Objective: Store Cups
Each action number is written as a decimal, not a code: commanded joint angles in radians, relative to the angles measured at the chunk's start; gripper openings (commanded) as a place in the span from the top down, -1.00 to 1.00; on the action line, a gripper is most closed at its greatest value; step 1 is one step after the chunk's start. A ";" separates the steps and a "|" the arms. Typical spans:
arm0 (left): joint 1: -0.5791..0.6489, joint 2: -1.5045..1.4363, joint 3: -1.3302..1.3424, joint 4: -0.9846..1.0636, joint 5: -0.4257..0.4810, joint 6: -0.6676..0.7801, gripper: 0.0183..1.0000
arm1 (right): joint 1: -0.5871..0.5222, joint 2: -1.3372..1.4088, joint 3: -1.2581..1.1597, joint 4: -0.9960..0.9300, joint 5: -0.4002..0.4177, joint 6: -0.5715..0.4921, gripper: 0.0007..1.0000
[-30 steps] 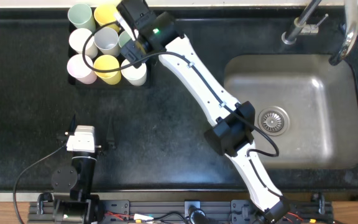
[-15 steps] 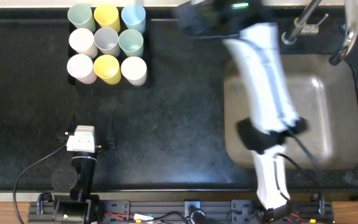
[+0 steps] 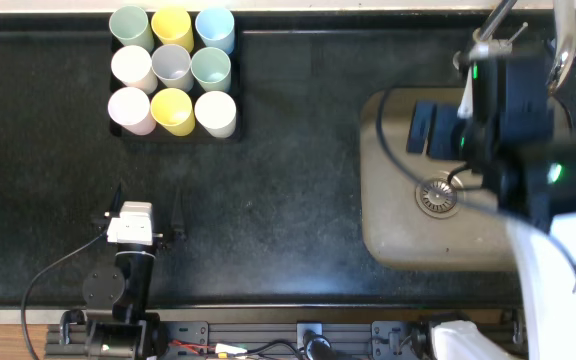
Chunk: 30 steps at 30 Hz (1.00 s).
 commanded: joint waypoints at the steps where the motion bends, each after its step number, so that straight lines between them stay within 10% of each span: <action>1: 0.000 -0.009 -0.001 -0.003 0.010 0.018 -1.00 | 0.000 -0.275 -0.411 0.385 0.030 0.003 -0.99; 10: 0.000 -0.009 -0.001 -0.003 0.010 0.018 -1.00 | 0.032 -0.677 -1.104 1.104 0.057 -0.195 -0.99; 17: 0.000 -0.009 -0.001 -0.002 0.010 0.018 -1.00 | 0.032 -0.814 -1.439 1.484 0.057 -0.599 -0.99; 30: 0.000 -0.009 -0.001 -0.003 0.010 0.018 -1.00 | 0.010 -0.813 -1.559 1.565 0.026 -0.422 -1.00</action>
